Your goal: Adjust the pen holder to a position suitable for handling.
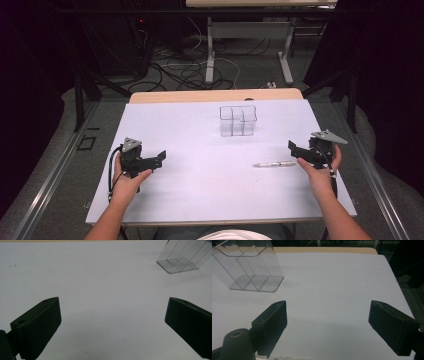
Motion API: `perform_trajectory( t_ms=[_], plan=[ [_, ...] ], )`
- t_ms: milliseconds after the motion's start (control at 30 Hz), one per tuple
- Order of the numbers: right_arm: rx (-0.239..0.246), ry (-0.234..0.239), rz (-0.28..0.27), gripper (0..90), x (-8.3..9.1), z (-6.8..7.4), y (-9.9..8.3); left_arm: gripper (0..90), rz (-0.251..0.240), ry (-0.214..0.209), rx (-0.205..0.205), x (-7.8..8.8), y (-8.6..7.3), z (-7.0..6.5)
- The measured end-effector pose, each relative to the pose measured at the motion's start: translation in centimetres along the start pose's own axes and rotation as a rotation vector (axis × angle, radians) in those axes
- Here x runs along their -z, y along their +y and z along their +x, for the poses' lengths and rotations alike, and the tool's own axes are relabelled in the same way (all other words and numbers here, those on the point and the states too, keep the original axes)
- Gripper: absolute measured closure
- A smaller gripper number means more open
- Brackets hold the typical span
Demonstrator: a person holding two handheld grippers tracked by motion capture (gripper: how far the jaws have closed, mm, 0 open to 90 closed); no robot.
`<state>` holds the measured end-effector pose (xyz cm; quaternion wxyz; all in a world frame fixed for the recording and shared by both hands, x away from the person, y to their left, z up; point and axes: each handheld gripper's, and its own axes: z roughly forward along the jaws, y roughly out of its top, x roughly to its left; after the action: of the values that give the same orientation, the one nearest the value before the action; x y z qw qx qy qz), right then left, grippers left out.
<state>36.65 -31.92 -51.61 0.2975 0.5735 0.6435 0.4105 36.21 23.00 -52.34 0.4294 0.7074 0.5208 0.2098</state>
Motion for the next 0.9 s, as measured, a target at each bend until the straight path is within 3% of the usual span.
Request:
perform_trajectory(
  t_ms=[133, 233, 367, 633, 700, 900],
  plan=[
    [0.007, 0.017, 0.016, 14.9, -0.3, 0.3, -0.2, 0.7, -0.006, -0.009, 0.012, -0.1, 0.1, 0.2],
    [-0.031, 0.038, 0.024, 14.9, -0.6, 0.6, -0.1, 0.7, -0.011, -0.012, 0.011, 0.1, 0.0, 0.2],
    [-0.034, 0.054, 0.033, 14.9, -0.9, 1.1, 0.0, 0.7, -0.012, -0.017, -0.003, 0.6, 0.1, 0.2],
    [0.02, 0.094, 0.038, 15.1, -1.2, 2.2, 1.0, 0.7, -0.039, -0.004, -0.006, 0.9, 0.1, 0.1],
    [0.016, 0.102, 0.05, 22.7, -1.0, 2.9, 1.6, 0.7, -0.046, 0.007, -0.023, 1.0, 0.2, 0.1],
    [0.048, 0.069, 0.055, 21.5, -1.2, 4.3, 3.1, 0.7, -0.058, -0.006, -0.014, 1.3, 0.4, 0.2]
  ],
)
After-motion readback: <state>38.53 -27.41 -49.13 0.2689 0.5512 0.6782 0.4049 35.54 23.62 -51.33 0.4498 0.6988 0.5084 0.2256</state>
